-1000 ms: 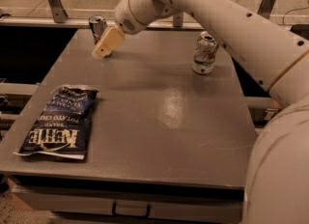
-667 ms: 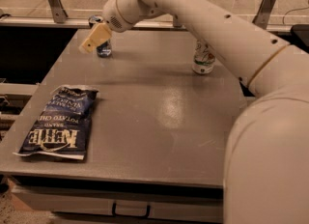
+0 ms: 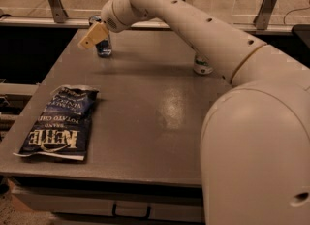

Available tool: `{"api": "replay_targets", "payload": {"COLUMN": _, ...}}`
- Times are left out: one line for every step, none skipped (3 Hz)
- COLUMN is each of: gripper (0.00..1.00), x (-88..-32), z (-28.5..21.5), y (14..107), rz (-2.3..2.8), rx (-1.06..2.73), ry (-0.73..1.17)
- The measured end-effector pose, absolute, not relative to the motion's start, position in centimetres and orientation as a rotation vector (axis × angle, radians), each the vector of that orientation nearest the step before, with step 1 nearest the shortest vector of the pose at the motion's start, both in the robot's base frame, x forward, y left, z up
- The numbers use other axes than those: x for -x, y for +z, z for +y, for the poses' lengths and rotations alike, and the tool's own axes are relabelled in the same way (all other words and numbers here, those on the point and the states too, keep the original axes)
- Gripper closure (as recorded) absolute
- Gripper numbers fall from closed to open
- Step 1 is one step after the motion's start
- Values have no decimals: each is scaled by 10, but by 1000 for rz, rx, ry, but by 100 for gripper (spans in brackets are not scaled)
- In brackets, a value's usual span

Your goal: Move redbull can near 7up can

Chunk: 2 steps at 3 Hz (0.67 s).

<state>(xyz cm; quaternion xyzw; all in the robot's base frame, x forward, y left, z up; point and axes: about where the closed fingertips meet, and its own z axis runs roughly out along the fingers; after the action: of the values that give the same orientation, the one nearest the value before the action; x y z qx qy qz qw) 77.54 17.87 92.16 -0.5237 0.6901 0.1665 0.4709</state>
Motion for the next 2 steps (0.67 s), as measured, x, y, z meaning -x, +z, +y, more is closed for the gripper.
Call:
{"api": "replay_targets", "payload": {"gripper": 18, "x": -788, "z": 169, "y": 909, "rz": 1724, "rx": 1265, "ry": 393}}
{"api": "replay_targets", "payload": {"gripper": 41, "x": -787, "z": 167, "y": 903, "rz": 1722, "rx": 1272, "ry": 400}}
